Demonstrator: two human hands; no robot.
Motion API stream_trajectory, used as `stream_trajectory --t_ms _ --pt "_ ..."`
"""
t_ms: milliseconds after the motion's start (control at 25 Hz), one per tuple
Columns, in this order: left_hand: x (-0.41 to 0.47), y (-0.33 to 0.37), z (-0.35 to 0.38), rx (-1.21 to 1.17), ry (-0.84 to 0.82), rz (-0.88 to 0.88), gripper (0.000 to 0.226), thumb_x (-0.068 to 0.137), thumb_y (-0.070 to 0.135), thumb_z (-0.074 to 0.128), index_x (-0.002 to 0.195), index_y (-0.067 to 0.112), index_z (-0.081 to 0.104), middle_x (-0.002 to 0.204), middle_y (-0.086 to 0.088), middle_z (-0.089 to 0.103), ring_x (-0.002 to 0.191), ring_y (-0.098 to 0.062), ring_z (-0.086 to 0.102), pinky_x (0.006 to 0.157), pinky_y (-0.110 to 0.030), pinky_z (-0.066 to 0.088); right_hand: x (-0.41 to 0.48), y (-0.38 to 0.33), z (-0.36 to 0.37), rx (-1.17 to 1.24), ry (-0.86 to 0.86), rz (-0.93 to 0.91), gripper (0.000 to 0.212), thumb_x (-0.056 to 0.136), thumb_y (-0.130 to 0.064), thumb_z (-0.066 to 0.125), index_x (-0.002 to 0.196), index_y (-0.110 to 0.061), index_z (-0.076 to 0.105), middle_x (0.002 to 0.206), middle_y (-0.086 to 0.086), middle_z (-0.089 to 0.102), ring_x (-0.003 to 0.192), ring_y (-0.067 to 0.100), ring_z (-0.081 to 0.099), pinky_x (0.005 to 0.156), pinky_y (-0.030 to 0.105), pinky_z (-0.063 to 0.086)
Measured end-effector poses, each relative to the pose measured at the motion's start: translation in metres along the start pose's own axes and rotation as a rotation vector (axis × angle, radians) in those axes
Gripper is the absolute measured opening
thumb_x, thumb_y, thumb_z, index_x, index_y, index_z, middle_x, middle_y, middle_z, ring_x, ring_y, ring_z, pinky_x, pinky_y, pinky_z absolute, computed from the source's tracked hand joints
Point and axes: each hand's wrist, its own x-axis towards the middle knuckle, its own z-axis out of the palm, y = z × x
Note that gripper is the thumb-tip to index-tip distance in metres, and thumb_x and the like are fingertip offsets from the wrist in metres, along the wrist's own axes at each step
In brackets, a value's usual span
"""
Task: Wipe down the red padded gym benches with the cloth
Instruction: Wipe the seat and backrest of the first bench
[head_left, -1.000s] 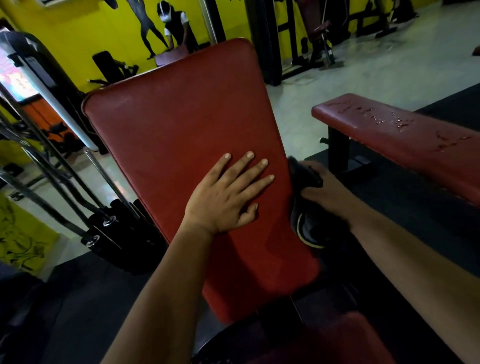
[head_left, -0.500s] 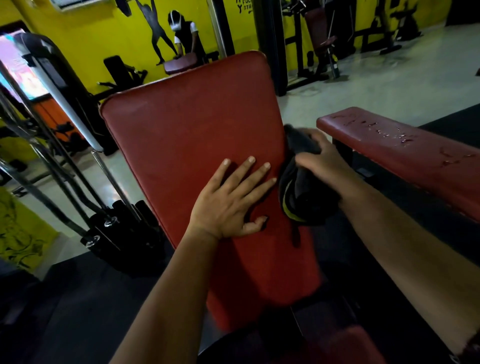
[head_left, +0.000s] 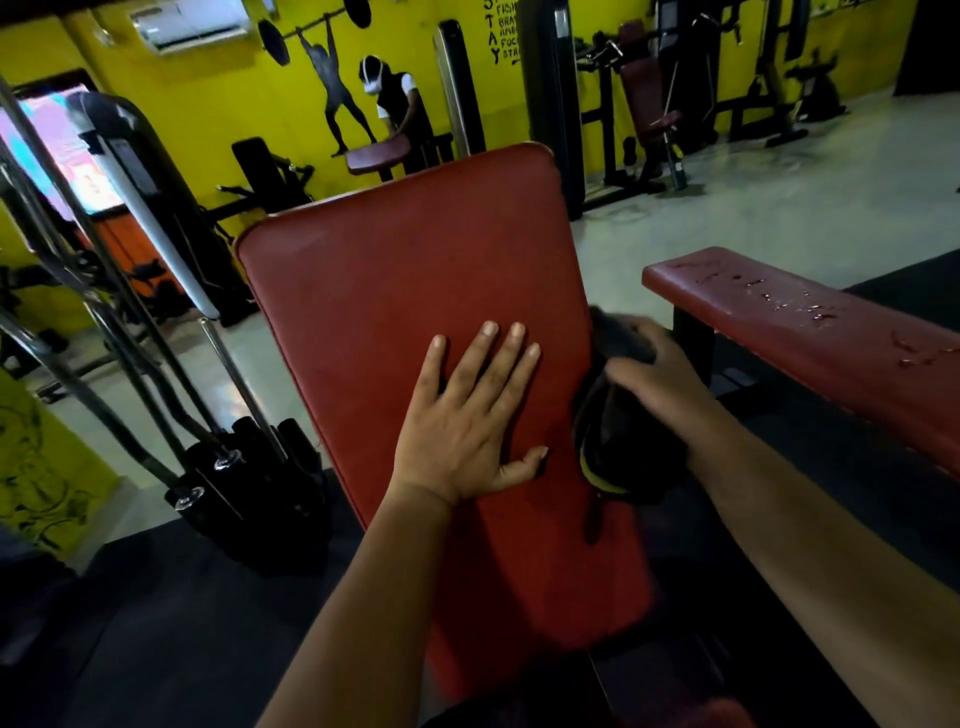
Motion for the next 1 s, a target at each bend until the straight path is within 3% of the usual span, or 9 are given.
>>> stream_trajectory --t_ms 200,360,520,720,800,880,1000 --pt "0.0 0.001 0.0 0.005 0.015 -0.007 0.084 0.085 0.063 0.047 0.152 0.015 0.035 0.159 -0.005 0.029 0.148 -0.024 0.022 0.119 -0.054 0.01 0.042 -0.052 0.013 -0.029 0.104 -0.177 0.05 0.069 -0.023 0.06 0.118 -0.029 0.054 0.12 0.014 0.057 0.099 0.026 0.062 0.073 0.029 0.047" --pt "0.0 0.001 0.0 -0.017 0.028 -0.009 0.08 0.086 0.058 0.049 0.152 0.016 0.035 0.159 -0.005 0.029 0.148 -0.024 0.023 0.119 -0.055 0.012 0.026 -0.022 0.014 -0.059 0.13 -0.211 0.066 0.062 -0.035 0.058 0.127 -0.022 0.058 0.122 0.015 0.058 0.101 0.023 0.063 0.082 0.034 0.053" --pt "0.0 0.002 0.0 -0.015 0.024 -0.015 0.082 0.084 0.057 0.051 0.153 0.016 0.034 0.16 -0.005 0.029 0.148 -0.024 0.023 0.119 -0.055 0.011 0.013 -0.008 0.018 0.032 0.186 -0.059 0.047 0.064 -0.026 0.056 0.11 -0.026 0.064 0.105 0.011 0.067 0.093 0.024 0.066 0.082 0.04 0.054" --pt "0.001 0.002 0.001 -0.001 0.023 -0.008 0.081 0.085 0.058 0.05 0.151 0.013 0.037 0.159 -0.007 0.031 0.147 -0.025 0.024 0.118 -0.056 0.013 0.047 -0.069 0.02 0.111 0.164 -0.165 0.027 0.082 -0.017 0.061 0.109 -0.024 0.06 0.102 0.005 0.062 0.082 0.009 0.06 0.067 0.02 0.047" --pt "0.0 0.002 0.001 0.008 0.028 -0.002 0.08 0.085 0.058 0.051 0.15 0.012 0.037 0.158 -0.008 0.031 0.147 -0.026 0.024 0.118 -0.056 0.013 0.063 -0.089 0.027 0.098 0.178 -0.24 0.042 0.08 -0.039 0.059 0.12 -0.028 0.063 0.12 0.007 0.058 0.1 0.01 0.061 0.077 0.02 0.05" --pt "0.0 0.001 0.002 0.01 0.023 0.001 0.08 0.085 0.058 0.05 0.15 0.013 0.036 0.159 -0.008 0.03 0.147 -0.026 0.023 0.118 -0.055 0.012 0.066 -0.086 0.031 -0.017 0.227 -0.324 0.059 0.08 -0.057 0.053 0.133 -0.033 0.057 0.129 0.009 0.053 0.104 0.01 0.058 0.077 0.015 0.045" --pt "0.001 -0.001 0.0 -0.022 0.03 -0.006 0.081 0.084 0.057 0.051 0.151 0.014 0.036 0.159 -0.006 0.028 0.148 -0.024 0.024 0.119 -0.054 0.014 0.042 -0.057 0.033 -0.183 0.276 -0.39 0.053 0.095 -0.047 0.051 0.144 -0.031 0.046 0.121 0.011 0.044 0.096 0.016 0.049 0.075 0.015 0.037"
